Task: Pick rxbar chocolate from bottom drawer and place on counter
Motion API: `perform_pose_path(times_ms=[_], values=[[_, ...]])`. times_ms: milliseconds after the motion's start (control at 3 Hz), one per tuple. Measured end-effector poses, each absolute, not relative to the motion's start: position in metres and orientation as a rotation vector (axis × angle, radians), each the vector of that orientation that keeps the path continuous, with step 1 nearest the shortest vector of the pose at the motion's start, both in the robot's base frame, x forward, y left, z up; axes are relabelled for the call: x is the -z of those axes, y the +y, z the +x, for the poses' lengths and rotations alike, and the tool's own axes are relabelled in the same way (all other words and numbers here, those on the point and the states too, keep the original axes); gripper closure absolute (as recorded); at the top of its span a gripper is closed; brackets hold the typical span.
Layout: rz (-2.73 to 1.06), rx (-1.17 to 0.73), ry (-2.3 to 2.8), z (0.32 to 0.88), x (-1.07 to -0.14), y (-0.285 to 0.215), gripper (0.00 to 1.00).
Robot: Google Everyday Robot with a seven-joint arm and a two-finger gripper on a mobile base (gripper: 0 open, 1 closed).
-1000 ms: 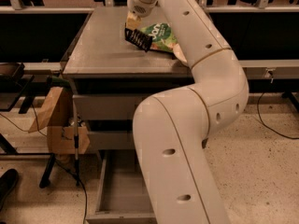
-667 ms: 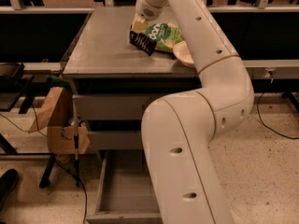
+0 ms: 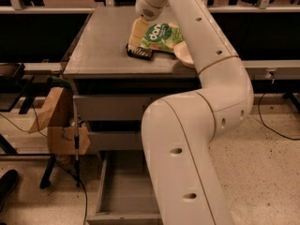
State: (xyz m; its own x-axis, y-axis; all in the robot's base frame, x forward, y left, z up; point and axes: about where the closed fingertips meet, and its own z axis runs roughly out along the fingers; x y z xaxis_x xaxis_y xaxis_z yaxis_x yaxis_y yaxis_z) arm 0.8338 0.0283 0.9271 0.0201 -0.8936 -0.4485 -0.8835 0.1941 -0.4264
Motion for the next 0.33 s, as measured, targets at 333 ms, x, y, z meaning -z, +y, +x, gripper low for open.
perform_pose_path(times_ms=[333], values=[[-1.662, 0.020, 1.833, 0.8338, -0.9270, 0.0284, 0.00]])
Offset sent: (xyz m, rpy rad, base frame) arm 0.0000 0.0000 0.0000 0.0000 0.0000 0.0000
